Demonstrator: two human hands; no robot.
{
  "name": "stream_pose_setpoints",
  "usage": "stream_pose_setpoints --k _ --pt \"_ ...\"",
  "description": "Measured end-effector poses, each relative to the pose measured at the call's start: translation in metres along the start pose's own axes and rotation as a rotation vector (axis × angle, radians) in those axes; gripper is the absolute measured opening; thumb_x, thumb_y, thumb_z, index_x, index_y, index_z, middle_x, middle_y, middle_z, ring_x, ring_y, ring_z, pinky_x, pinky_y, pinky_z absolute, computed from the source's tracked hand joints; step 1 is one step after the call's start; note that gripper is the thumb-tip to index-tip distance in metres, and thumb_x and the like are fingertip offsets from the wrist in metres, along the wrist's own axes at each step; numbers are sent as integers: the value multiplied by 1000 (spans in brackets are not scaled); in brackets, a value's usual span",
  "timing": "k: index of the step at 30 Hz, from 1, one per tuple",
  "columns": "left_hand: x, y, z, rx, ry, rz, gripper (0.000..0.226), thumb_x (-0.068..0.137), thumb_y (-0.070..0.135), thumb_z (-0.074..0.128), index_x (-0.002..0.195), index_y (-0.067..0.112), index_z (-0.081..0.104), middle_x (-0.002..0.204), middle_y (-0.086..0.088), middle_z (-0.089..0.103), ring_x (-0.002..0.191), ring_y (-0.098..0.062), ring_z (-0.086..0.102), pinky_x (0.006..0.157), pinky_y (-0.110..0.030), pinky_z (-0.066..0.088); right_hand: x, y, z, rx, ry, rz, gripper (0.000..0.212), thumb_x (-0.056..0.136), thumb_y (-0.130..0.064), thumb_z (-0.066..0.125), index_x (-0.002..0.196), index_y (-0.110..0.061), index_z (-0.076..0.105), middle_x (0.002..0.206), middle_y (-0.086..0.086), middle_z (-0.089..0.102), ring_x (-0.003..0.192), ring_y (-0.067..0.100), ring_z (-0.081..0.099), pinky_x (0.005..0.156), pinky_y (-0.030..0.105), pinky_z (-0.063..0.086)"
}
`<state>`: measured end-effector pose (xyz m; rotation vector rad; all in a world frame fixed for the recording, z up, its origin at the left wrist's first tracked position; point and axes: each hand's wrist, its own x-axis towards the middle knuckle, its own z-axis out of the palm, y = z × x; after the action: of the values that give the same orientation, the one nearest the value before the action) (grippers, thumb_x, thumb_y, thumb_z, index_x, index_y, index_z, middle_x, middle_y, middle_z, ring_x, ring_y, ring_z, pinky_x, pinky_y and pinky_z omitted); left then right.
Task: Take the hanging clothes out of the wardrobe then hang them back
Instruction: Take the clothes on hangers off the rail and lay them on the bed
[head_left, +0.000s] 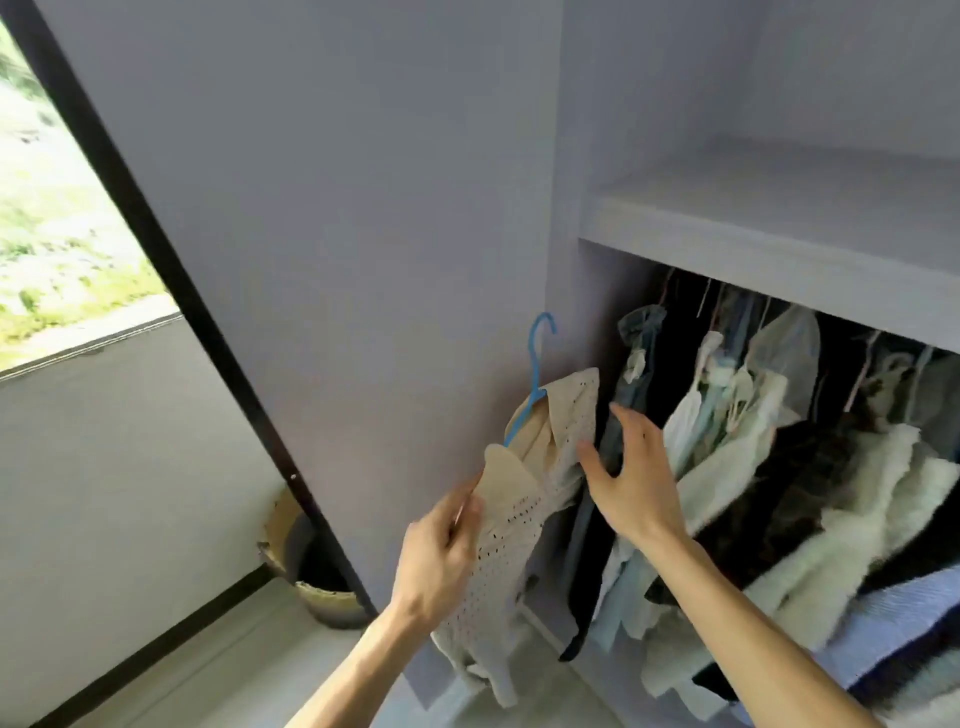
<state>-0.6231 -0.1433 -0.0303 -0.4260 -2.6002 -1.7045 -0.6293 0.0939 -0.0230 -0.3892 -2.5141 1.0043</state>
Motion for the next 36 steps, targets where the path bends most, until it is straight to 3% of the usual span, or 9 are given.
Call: stream_pose_setpoints --k 2,6,11,16,19,21,25,32,36 --pt "-41 -9 -17 10 29 -37 31 103 31 50 132 38 60 108 24 70 96 7 65 76 -11 51 -30 -11 30 138 -114 -82 63 93 -56 54 148 -32 35 154 -4 28 131 15 48 99 37 51" --pt "-123 -27 -57 71 128 -142 31 102 25 54 127 40 63 92 20 73 77 3 65 67 -15 48 -89 -48 81 325 -304 -208 59 89 -61 54 138 -28 47 141 -2 41 129 14 47 93 44 56" --pt "-216 -39 -103 157 313 -312 31 100 28 54 121 49 63 85 29 70 78 7 63 73 -19 51 -153 -106 124 378 -453 -270 68 86 -58 54 141 -19 44 139 7 47 125 16 46 101 33 44" --pt "-297 -31 -151 251 481 -398 30 101 20 56 125 33 66 60 28 60 52 5 53 53 -10 35 -215 -168 152 449 -584 -353 62 84 -55 56 140 -29 51 127 2 39 104 -18 40 95 17 32" --pt "-338 -36 -183 272 551 -443 30 100 26 56 124 42 65 60 17 63 52 1 51 52 -17 36 -245 -203 169 440 -740 -369 61 80 -71 49 129 -36 58 117 0 45 106 2 49 91 20 38" --pt "-362 -40 -199 275 587 -473 29 99 27 56 123 41 66 49 12 52 45 -4 41 49 -20 32 -262 -226 181 414 -809 -441 58 77 -77 50 113 -33 63 107 -1 52 94 4 53 78 14 39" --pt "-393 -53 -222 260 636 -505 30 95 35 52 121 43 66 47 8 33 45 -10 29 48 -27 26 -293 -267 207 375 -922 -474 30 84 -58 67 85 -28 61 93 0 54 86 -2 53 70 9 36" --pt "-424 -73 -240 185 730 -553 27 90 37 56 114 37 69 45 9 37 44 -9 32 50 -24 29 -326 -317 241 378 -939 -524 27 99 -39 56 79 -22 63 86 -1 58 73 -2 54 65 0 34" --pt "-424 -77 -246 189 758 -590 23 91 41 54 110 41 66 48 10 44 46 -8 38 50 -22 30 -335 -337 255 396 -962 -558 35 102 -38 50 80 -14 60 79 4 62 79 18 56 73 24 39"
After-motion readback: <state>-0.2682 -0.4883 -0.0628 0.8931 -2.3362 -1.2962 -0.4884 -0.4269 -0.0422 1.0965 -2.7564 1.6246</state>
